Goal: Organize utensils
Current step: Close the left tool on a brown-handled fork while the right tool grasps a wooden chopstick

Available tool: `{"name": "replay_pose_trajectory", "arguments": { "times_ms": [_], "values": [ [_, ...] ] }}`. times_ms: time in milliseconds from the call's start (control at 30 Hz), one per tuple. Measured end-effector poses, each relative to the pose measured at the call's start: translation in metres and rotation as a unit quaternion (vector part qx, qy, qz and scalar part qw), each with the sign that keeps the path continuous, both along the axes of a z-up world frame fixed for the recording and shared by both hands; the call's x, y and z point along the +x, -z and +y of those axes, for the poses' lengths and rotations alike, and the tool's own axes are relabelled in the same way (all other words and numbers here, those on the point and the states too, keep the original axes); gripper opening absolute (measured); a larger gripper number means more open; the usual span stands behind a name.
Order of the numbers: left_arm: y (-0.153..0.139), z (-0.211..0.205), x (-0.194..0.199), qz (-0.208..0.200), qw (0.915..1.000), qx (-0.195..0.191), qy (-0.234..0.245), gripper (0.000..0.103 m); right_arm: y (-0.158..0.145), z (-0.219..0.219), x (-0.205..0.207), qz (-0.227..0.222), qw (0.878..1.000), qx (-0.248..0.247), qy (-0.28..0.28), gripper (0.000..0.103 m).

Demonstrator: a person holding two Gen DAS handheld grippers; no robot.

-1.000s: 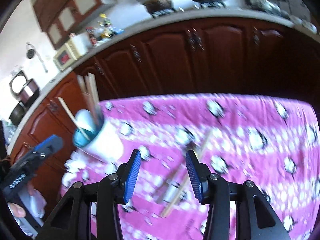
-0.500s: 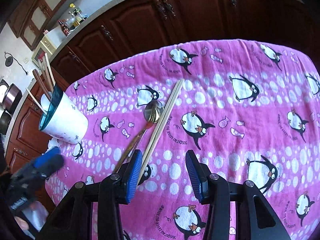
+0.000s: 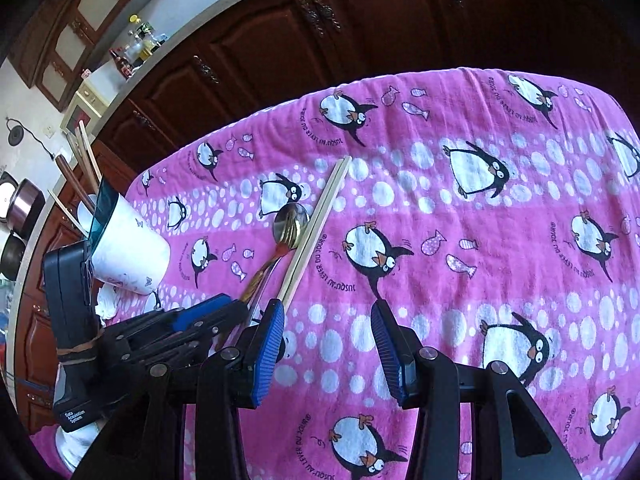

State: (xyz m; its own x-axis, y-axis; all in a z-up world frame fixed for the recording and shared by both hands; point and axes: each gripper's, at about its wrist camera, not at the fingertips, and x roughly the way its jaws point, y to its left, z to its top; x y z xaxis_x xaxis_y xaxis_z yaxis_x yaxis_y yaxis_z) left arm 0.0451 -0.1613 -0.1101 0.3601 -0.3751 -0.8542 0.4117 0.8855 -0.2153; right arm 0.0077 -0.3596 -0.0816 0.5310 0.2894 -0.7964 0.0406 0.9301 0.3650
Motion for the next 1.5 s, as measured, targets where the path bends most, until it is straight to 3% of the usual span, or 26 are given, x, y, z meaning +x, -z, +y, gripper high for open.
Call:
{"name": "replay_pose_trajectory", "arguments": {
  "times_ms": [267, 400, 500, 567, 700, 833, 933, 1067, 1100, 1167, 1300, 1500],
  "values": [
    [-0.015, 0.038, -0.005, -0.007, 0.9992, -0.021, -0.032, 0.007, 0.004, 0.008, 0.024, 0.0, 1.0, -0.008, -0.007, 0.044],
    [-0.022, 0.066, -0.013, -0.016, 0.9981, -0.019, -0.057, 0.007, 0.011, 0.011, 0.049, 0.0, 1.0, -0.024, -0.001, 0.032],
    [-0.023, 0.079, -0.02, -0.019, 0.9973, -0.015, -0.069, 0.007, 0.02, 0.012, 0.069, 0.012, 0.999, -0.031, 0.007, 0.031],
    [-0.021, 0.084, -0.024, -0.019, 0.997, -0.012, -0.075, 0.007, 0.024, 0.014, 0.077, 0.017, 0.999, -0.037, 0.004, 0.031],
    [-0.014, 0.089, -0.029, -0.01, 0.9966, -0.011, -0.081, 0.007, 0.033, 0.032, 0.087, 0.029, 0.995, -0.093, -0.011, 0.03],
    [-0.008, 0.088, -0.031, 0.0, 0.9963, -0.011, -0.085, 0.007, 0.034, 0.043, 0.094, 0.03, 0.994, -0.102, -0.012, 0.03],
    [-0.006, 0.09, -0.031, 0.008, 0.996, -0.016, -0.087, 0.007, 0.033, 0.046, 0.098, 0.027, 0.993, -0.118, -0.012, 0.023],
    [-0.008, 0.094, -0.033, 0.014, 0.9962, -0.026, -0.082, 0.019, 0.03, 0.043, 0.093, 0.025, 0.99, -0.136, -0.023, 0.015],
    [-0.01, 0.097, -0.034, 0.015, 0.9962, -0.03, -0.081, 0.022, 0.03, 0.041, 0.089, 0.033, 0.985, -0.167, -0.019, 0.007],
    [-0.011, 0.102, -0.037, 0.017, 0.9962, -0.037, -0.078, 0.024, 0.034, 0.029, 0.08, 0.04, 0.981, -0.19, -0.01, 0.007],
    [-0.012, 0.109, -0.045, 0.021, 0.9969, -0.037, -0.067, 0.028, 0.028, -0.002, 0.06, 0.031, 0.995, -0.097, 0.012, 0.007],
    [-0.01, 0.11, -0.056, 0.027, 0.9978, -0.031, -0.052, 0.029, 0.019, -0.007, 0.051, 0.015, 0.999, -0.051, 0.003, 0.007]
  ]
}}
